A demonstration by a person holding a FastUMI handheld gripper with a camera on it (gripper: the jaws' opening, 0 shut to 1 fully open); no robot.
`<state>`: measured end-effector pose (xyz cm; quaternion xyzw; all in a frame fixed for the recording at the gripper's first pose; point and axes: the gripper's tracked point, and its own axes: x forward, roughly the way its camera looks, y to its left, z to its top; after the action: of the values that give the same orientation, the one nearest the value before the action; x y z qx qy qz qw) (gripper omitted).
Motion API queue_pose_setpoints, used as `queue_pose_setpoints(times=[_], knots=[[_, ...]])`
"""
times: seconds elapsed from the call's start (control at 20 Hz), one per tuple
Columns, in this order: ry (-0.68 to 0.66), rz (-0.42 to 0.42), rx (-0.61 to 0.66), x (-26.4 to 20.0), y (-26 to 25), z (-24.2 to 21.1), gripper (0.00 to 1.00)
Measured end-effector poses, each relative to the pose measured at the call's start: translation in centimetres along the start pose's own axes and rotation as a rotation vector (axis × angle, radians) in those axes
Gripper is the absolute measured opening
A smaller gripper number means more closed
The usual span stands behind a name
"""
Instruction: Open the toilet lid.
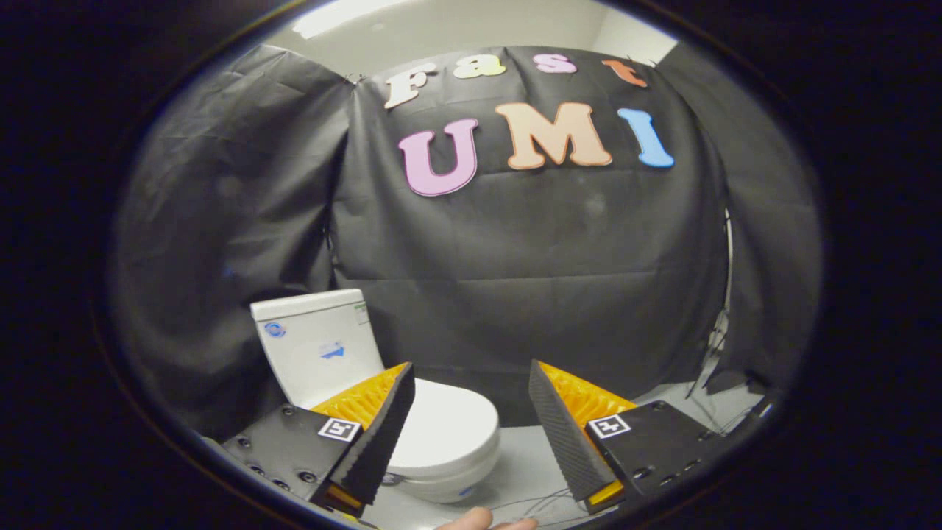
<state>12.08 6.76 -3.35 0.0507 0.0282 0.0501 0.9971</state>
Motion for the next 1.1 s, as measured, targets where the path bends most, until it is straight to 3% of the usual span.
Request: queue_pose_setpoints(times=[0.35, 0.65, 0.75, 0.85, 1.0, 1.1], knots=[[-0.104, -0.045, 0.263, 1.2, 6.2, -2.8, 0.97], [-0.139, -0.202, 0.393, -0.6, 7.3, -7.5, 0.97], [-0.103, -0.262, 0.417, -1.6, 7.4, -11.6, 0.97], [0.029, -0.263, 0.539, -1.6, 8.3, -15.8, 0.96], [0.055, -0.267, 0.702, -0.1, 9.0, -17.9, 0.97], [0.123, -0.279, 0.742, 0.3, 10.1, -20.3, 0.97]])
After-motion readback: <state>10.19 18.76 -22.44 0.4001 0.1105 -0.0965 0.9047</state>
